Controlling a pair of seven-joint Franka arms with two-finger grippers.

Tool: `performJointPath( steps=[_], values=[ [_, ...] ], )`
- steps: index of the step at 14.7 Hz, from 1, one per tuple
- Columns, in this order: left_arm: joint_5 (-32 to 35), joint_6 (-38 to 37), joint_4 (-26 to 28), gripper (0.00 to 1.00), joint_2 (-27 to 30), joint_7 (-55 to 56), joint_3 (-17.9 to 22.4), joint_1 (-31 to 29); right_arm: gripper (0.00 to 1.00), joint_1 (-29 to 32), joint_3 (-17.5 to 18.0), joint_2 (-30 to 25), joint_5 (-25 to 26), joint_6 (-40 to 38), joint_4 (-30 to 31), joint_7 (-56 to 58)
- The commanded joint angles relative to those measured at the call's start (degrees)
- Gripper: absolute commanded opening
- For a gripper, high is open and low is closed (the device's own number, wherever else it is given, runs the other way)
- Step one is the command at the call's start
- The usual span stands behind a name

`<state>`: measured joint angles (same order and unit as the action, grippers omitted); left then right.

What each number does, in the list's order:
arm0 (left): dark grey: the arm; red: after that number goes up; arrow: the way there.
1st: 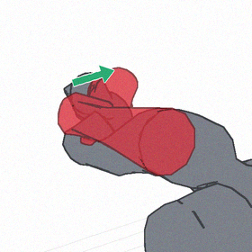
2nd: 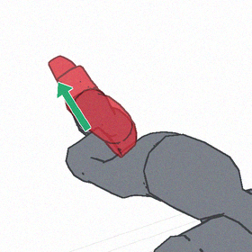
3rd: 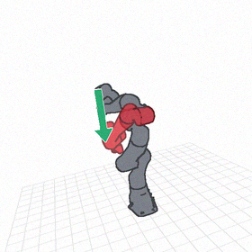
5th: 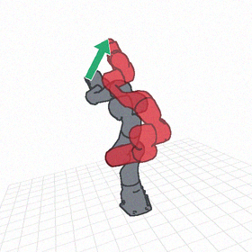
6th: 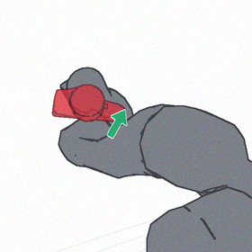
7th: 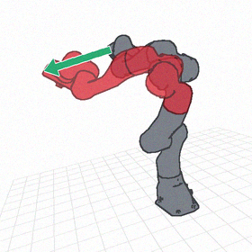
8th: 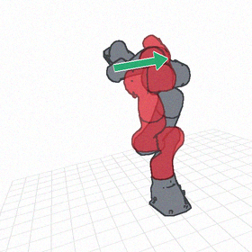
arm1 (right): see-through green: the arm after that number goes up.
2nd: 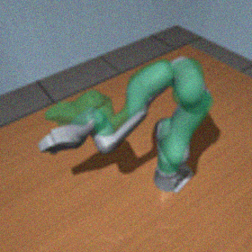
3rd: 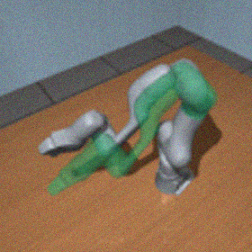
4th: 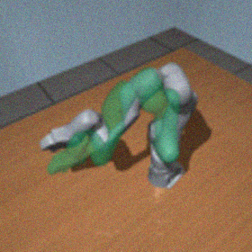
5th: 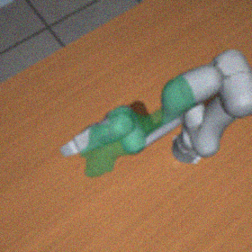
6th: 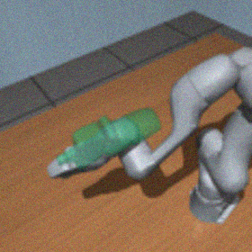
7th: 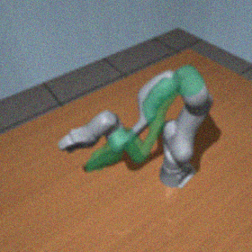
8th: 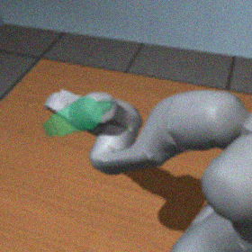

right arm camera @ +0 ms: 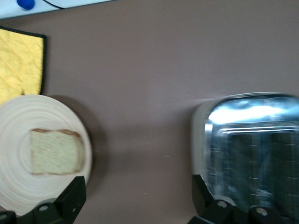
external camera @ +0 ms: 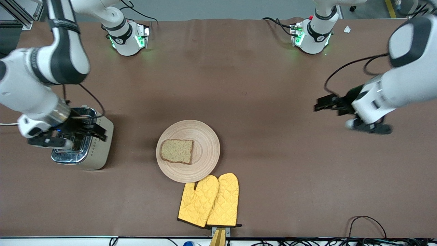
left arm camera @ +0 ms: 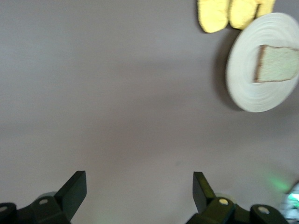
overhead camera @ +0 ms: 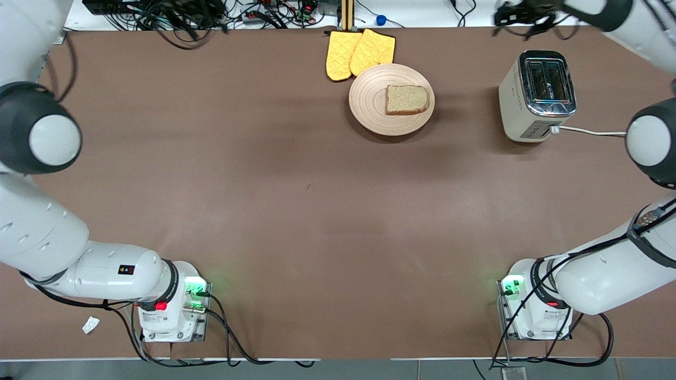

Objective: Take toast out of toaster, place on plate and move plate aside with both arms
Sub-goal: 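Withdraw the right gripper while the left gripper reaches the plate rim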

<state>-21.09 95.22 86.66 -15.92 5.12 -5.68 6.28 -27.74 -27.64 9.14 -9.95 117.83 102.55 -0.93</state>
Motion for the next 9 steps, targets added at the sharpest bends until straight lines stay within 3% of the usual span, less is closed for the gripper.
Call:
performJointPath(
  steps=[1,3,7,9],
  values=[
    [-11.39,6.52,-0.71,1.0,-9.1,0.68,-0.03,-0.04,1.0,-0.21,-5.12,-5.44,2.3,-5.74,0.82,7.41],
    [-19.57,12.59,-0.44,1.0,-15.08,0.33,-0.12,1.0,1.0,-0.3,-7.59,-6.94,5.45,-12.85,-3.12,9.01],
    [-33.63,24.28,-0.62,1.0,-24.05,-1.25,-1.78,5.65,1.0,-0.39,-7.78,-8.26,7.92,-25.6,-10.25,7.87],
    [-40.93,29.99,-0.62,1.0,-27.65,-6.93,-2.66,7.68,1.0,-0.82,-7.6,-9.66,8.8,-27.03,-10.35,6.74]
  ],
)
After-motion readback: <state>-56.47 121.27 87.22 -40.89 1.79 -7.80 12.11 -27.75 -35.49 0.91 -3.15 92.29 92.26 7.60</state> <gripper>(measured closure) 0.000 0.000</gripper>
